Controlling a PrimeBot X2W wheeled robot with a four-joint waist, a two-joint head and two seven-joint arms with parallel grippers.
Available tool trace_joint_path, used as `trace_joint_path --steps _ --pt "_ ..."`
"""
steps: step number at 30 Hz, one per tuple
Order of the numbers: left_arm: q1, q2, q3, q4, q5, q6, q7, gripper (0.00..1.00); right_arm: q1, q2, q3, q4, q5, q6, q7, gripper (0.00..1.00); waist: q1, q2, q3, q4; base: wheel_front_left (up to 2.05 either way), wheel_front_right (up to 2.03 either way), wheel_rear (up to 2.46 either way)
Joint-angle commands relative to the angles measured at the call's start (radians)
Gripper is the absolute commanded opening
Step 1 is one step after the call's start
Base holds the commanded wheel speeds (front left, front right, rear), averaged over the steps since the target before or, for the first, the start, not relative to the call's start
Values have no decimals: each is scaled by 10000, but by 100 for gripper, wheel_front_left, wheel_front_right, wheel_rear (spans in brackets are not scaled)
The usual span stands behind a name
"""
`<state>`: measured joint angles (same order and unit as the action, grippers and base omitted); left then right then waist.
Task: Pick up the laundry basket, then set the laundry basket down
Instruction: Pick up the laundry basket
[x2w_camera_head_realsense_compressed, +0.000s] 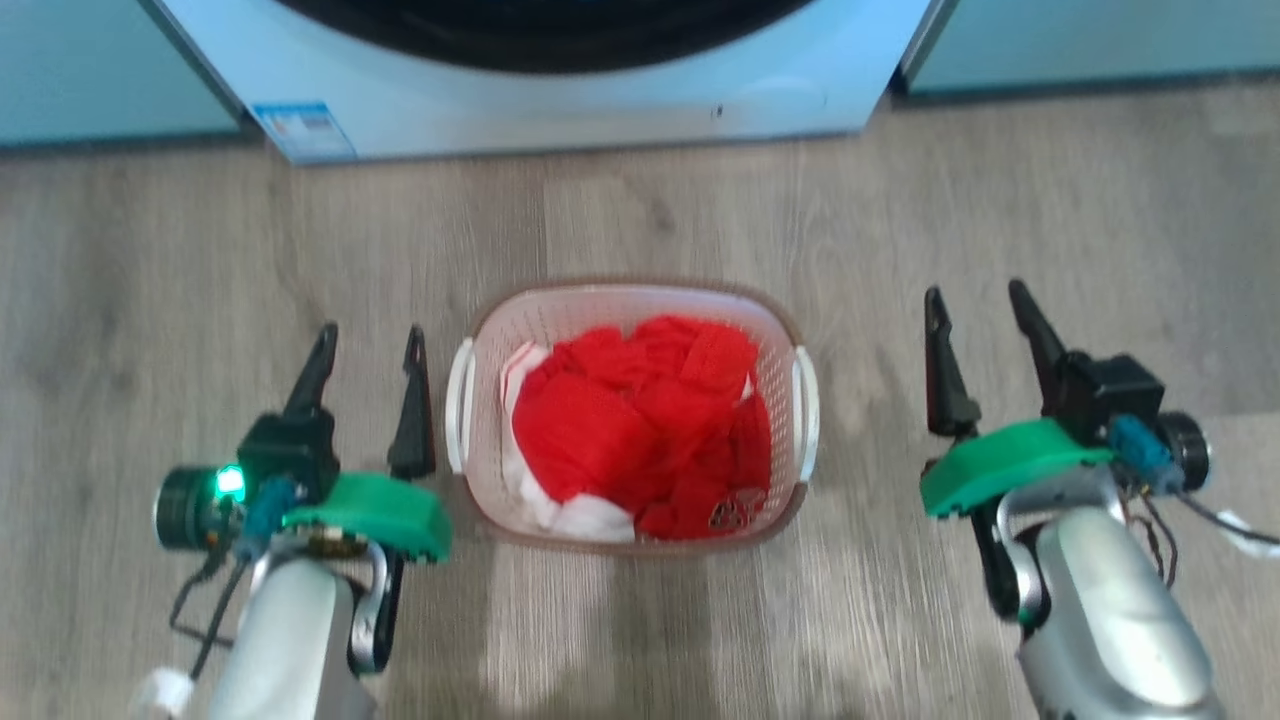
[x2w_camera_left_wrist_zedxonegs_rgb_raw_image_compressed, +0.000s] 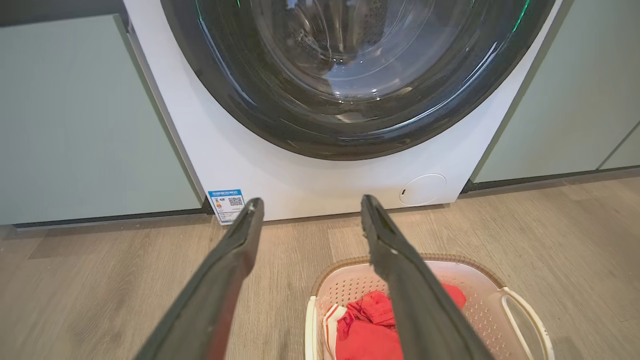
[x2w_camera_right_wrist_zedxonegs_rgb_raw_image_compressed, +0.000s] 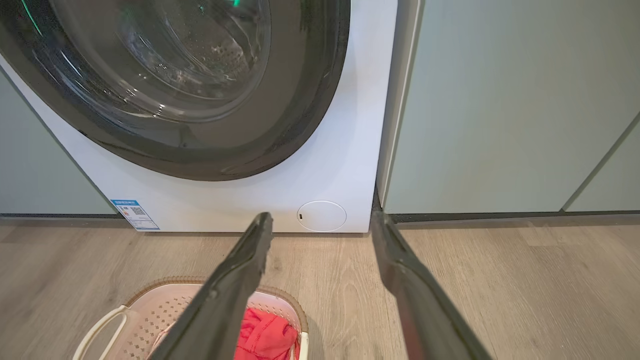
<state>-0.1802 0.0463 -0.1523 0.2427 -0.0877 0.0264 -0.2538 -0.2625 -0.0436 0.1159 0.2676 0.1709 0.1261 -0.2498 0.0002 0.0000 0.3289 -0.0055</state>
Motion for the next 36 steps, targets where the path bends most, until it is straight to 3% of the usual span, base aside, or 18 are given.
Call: trace_joint_path --steps 1,21,36 --pt "-516 40 308 -92 108 -32 -80 100 -416 -66 145 -149 -116 46 -120 100 -2 0 995 94 0 0 0" --pt "-3662 39 -239 2701 -524 -137 -80 100 -2963 -66 204 2462 177 46 -120 100 -2 0 4428 486 0 0 0" --pt "-4610 39 -1246 5025 -1086 -476 -80 100 -3261 -66 483 3439 472 46 -120 100 -2 0 5366 772 0 0 0"
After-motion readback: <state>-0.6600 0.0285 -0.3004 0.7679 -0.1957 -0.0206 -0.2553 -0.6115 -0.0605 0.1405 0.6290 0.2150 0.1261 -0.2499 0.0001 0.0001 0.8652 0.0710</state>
